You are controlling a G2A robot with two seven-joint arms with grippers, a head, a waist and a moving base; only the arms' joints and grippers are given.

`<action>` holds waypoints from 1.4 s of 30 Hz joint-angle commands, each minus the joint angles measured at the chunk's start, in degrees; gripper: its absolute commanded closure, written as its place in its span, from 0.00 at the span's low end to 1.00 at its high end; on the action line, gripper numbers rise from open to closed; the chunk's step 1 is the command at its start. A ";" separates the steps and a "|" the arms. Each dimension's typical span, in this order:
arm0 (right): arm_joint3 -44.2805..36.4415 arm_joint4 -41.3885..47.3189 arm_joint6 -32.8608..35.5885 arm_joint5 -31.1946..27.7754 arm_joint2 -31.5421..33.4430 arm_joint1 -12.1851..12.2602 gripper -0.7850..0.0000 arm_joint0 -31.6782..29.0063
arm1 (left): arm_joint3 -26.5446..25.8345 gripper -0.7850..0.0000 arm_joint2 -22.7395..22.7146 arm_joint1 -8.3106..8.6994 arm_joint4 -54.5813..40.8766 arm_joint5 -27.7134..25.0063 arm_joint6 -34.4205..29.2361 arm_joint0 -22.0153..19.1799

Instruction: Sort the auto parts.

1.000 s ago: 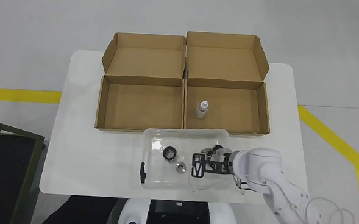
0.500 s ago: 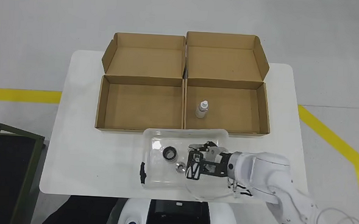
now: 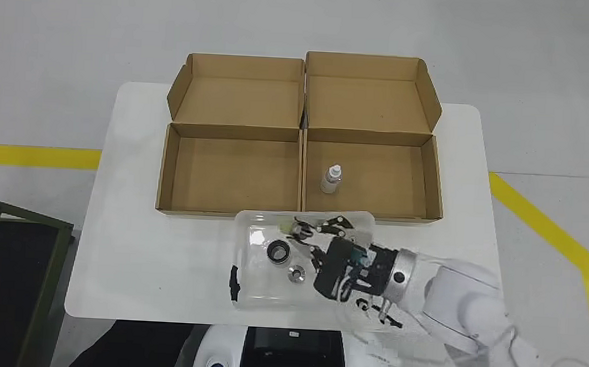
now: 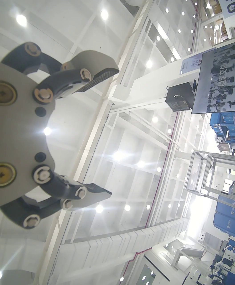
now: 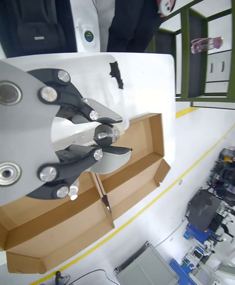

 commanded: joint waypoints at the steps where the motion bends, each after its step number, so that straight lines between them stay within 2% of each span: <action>1: -0.32 0.95 -3.52 1.25 0.34 -0.15 1.00 0.15 | 0.00 0.00 0.00 0.00 0.00 0.00 0.00 0.00; 10: -0.34 3.03 -14.48 5.27 0.46 -0.96 1.00 2.68 | 0.00 0.00 0.00 0.00 0.00 0.00 0.00 0.00; 18: -0.76 5.57 -18.69 7.48 -0.53 -1.79 1.00 6.12 | 0.00 0.00 0.00 0.00 0.00 0.00 0.00 0.00; 22: 0.04 9.14 -21.86 6.82 -1.48 -2.25 1.00 7.57 | 0.00 0.00 0.00 0.00 0.00 0.00 0.00 0.00; 25: 0.48 10.67 -22.88 5.89 -2.82 -2.58 1.00 8.56 | 0.00 0.00 0.00 0.00 0.00 0.00 0.00 0.00; 34: 0.65 8.42 -24.62 9.27 -7.94 -3.95 1.00 11.09 | 0.00 0.00 0.00 0.00 0.00 0.00 0.00 0.00; 42: 4.46 4.88 -18.23 9.67 -8.88 -4.25 1.00 11.73 | 0.00 0.00 0.00 0.00 0.00 0.00 0.00 0.00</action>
